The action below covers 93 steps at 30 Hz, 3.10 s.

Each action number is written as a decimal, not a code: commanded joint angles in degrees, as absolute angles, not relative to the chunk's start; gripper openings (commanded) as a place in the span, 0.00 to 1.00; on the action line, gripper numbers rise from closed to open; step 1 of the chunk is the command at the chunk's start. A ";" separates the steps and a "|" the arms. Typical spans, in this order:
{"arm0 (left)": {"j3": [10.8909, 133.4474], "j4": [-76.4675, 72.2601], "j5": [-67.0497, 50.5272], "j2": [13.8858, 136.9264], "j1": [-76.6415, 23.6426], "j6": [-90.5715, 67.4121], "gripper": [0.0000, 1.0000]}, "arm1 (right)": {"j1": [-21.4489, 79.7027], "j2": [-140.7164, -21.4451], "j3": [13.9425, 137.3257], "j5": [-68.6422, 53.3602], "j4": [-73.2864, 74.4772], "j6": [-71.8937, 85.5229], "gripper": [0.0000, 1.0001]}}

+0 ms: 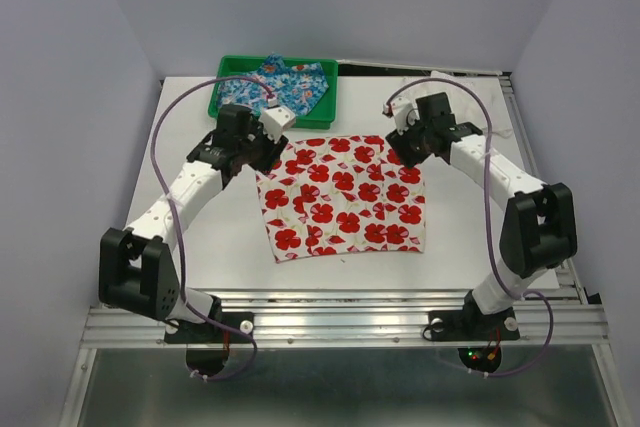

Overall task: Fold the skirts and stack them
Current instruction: Flatten the skirt out

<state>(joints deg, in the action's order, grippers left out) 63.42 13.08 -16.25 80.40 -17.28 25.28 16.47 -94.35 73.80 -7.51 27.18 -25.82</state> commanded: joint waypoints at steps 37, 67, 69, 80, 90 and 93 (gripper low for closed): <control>97.31 26.72 -14.06 114.81 -21.45 22.86 0.38 | 38.01 -84.21 66.97 -23.38 37.53 -19.15 0.46; 85.33 27.15 -15.73 119.78 -22.93 19.69 0.36 | 36.11 -96.77 50.89 -9.93 39.64 -34.19 0.40; 89.02 28.55 -15.91 122.77 -24.08 19.78 0.36 | 38.57 -96.94 50.19 -12.21 40.51 -32.61 0.40; 111.78 34.27 -18.63 137.45 -27.25 19.51 0.36 | 45.00 -100.11 56.42 -19.78 39.12 -26.11 0.40; 109.71 33.31 -20.92 122.21 -23.47 22.14 0.52 | 45.00 -85.89 60.20 -12.22 42.25 -27.76 0.59; 104.18 34.45 -23.64 112.44 -20.05 25.30 0.56 | 45.00 -81.66 60.99 -12.39 49.53 -31.11 0.66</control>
